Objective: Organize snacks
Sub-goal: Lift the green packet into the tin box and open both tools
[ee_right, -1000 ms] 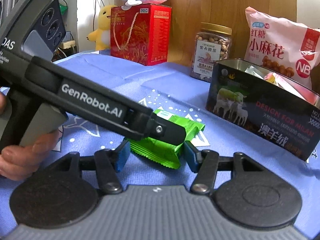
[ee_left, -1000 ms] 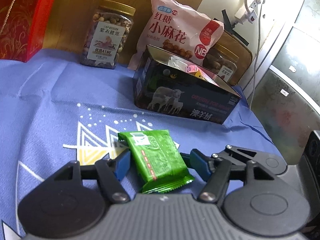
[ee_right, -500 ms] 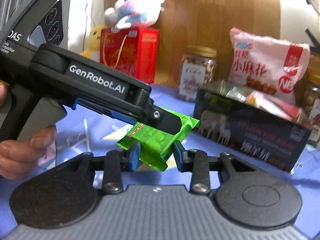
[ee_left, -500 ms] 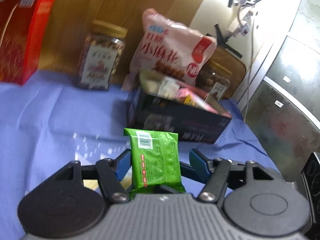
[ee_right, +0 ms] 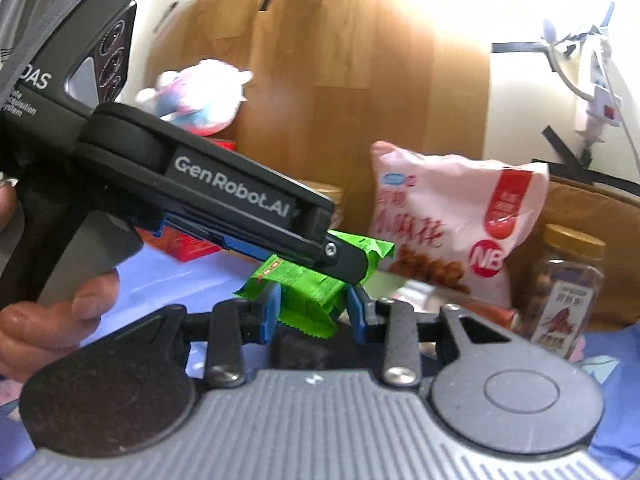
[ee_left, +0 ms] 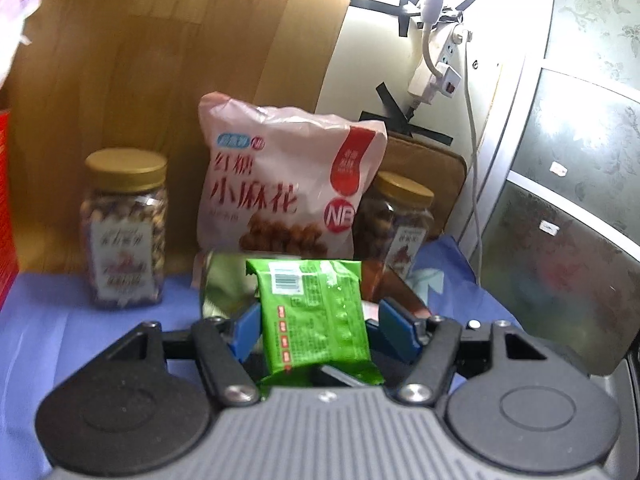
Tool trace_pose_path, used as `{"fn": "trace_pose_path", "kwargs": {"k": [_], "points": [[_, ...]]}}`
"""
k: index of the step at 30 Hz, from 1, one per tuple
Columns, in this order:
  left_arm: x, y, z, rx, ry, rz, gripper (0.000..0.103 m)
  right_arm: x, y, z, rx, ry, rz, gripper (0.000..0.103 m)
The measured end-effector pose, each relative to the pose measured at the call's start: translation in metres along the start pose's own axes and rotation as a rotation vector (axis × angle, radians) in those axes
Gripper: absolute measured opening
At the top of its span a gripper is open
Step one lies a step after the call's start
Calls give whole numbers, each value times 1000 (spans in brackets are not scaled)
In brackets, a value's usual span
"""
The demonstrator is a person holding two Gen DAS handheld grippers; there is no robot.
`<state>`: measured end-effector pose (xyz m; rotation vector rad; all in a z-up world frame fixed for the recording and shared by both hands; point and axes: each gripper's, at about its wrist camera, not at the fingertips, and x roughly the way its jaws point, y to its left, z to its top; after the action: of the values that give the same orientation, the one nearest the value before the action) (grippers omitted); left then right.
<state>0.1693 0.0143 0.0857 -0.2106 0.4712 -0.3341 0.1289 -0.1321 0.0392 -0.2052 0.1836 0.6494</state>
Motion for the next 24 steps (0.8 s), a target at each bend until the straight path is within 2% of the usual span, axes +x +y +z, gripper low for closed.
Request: {"fn": "trace_pose_path", "kwargs": {"k": [7, 18, 20, 24], "points": [[38, 6, 11, 3, -4, 13, 63, 31, -20, 0, 23, 13, -51, 39], [68, 31, 9, -46, 24, 23, 64, 60, -24, -7, 29, 60, -61, 39], [70, 34, 8, -47, 22, 33, 66, 63, -22, -8, 21, 60, -64, 39], [72, 33, 7, -26, 12, 81, 80, 68, -21, -7, 15, 66, -62, 41]]}}
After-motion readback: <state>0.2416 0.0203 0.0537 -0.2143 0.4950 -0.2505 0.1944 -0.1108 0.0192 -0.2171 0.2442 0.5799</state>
